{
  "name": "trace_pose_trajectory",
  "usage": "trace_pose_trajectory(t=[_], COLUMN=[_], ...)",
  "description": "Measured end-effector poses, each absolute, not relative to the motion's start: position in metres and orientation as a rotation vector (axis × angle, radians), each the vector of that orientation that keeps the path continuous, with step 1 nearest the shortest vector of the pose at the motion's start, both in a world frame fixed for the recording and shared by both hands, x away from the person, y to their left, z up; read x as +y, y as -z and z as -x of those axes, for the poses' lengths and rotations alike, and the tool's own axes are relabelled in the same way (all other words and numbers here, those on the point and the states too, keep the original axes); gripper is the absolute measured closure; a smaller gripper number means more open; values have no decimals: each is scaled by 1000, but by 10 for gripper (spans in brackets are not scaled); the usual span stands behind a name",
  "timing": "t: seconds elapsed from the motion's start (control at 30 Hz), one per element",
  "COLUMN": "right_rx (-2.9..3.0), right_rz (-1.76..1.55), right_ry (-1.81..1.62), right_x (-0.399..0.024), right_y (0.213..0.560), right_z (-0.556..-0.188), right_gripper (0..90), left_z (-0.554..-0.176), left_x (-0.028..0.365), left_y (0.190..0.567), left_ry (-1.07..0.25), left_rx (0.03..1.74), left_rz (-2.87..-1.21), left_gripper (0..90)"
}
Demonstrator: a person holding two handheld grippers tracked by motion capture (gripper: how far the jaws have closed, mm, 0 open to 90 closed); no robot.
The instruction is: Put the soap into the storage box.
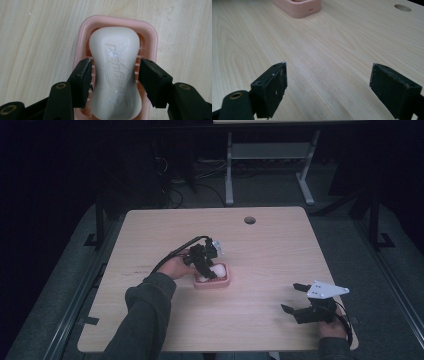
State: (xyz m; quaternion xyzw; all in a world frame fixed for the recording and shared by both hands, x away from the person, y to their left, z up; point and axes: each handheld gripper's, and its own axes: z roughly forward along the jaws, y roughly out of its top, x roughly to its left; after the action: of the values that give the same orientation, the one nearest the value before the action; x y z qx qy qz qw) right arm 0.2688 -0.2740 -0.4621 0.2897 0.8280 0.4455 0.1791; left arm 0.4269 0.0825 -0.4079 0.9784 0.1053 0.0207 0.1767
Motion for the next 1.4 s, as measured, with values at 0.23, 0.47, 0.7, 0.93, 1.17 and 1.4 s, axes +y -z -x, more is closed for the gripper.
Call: trace_pose_trajectory(t=[0.23, 0.47, 0.7, 0.93, 1.17, 1.4], right_rx=[2342, 2347, 2354, 2358, 2366, 2374], right_rz=[-818, -818, -820, -818, -822, -805], right_ry=[-1258, -1256, -1248, -1243, -1229, -1216], right_x=[-274, -272, -270, -270, -268, -265], right_y=[462, 463, 463, 464, 464, 464], right_z=[-269, -270, -270, -270, -271, -271], right_gripper=[138, 138, 137, 137, 137, 138], left_z=[-423, -416, -410, -405, -397, -389], left_x=[87, 95, 103, 109, 118, 128], left_y=[405, 399, 395, 391, 390, 390], left_ry=[-72, -106, -127, -137, -149, -145], left_rx=[315, 321, 331, 341, 360, 387], left_rz=[-2765, -2753, -2742, -2720, -2703, -2685], left_gripper=[412, 410, 406, 383, 365, 360])
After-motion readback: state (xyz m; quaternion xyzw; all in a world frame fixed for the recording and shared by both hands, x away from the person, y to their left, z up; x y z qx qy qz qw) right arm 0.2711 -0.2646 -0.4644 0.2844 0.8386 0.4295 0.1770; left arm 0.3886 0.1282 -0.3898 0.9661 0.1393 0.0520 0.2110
